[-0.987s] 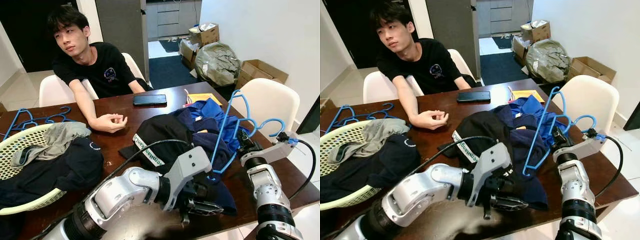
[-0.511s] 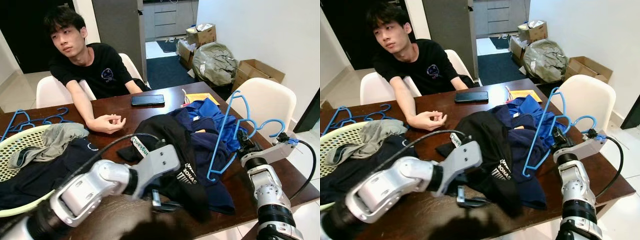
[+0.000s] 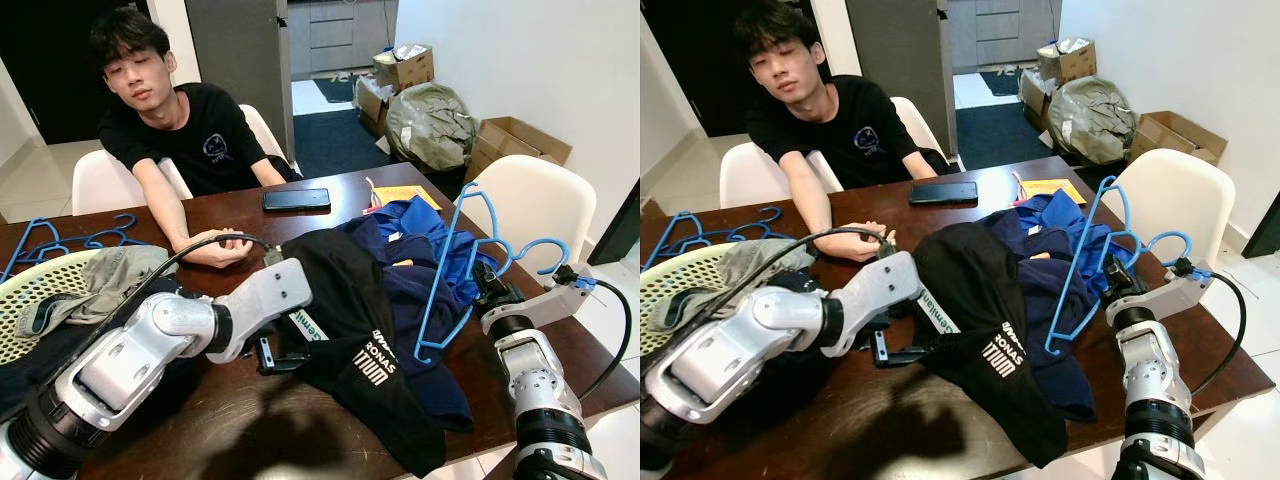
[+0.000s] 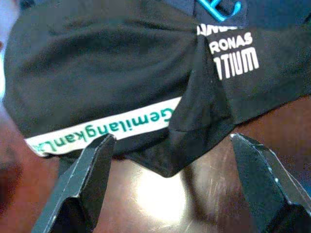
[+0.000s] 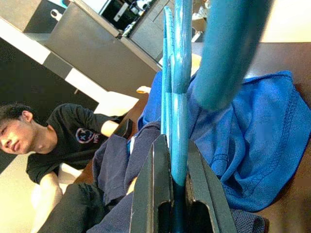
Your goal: Hang hanger
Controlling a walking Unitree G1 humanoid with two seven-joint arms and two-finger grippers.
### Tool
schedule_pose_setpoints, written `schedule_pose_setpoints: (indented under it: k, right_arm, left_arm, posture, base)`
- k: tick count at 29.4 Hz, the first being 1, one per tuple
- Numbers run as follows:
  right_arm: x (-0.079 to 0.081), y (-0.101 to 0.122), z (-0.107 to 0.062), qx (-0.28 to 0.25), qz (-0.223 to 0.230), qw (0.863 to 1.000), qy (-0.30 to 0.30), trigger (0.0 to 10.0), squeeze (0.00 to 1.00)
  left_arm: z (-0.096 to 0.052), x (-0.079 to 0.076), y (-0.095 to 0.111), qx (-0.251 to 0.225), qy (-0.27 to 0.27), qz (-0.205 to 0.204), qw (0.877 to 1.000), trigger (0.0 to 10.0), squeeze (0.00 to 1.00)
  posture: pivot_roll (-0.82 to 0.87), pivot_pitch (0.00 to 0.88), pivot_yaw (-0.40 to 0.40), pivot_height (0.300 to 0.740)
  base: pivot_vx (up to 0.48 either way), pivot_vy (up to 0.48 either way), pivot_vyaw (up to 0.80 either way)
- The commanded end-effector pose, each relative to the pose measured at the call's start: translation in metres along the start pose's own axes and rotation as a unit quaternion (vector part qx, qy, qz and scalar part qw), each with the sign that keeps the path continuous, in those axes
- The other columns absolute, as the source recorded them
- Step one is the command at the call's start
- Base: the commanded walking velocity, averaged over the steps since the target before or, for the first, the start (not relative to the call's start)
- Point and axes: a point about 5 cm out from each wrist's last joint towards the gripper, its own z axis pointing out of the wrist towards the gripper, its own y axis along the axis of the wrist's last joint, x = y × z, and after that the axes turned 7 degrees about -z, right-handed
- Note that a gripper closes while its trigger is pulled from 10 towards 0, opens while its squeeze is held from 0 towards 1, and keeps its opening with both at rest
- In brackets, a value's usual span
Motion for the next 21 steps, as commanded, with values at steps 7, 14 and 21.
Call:
schedule_pose_setpoints:
  k: [7,14,21]
  right_arm:
    - [0.002,-0.001,0.001,0.004,-0.003,1.000,0.004,10.0,0.00]
    - [0.000,0.001,0.000,0.009,-0.009,1.000,0.004,10.0,0.00]
    - [-0.001,0.002,0.001,0.013,-0.013,1.000,0.005,10.0,0.00]
  left_arm:
    - [0.007,-0.001,-0.012,-0.035,0.003,-0.001,0.999,10.0,0.00]
    - [-0.005,0.006,-0.054,-0.108,0.133,-0.004,0.985,10.0,0.00]
    - [-0.001,0.000,-0.058,-0.153,0.148,0.001,0.977,10.0,0.00]
  posture:
    - [-0.01,0.000,0.022,0.740]
    - [-0.01,0.000,-0.001,0.740]
    - [-0.02,0.000,-0.013,0.740]
  base:
    - [0.000,0.000,0.00]
    - [0.000,0.000,0.00]
    - [0.000,0.000,0.00]
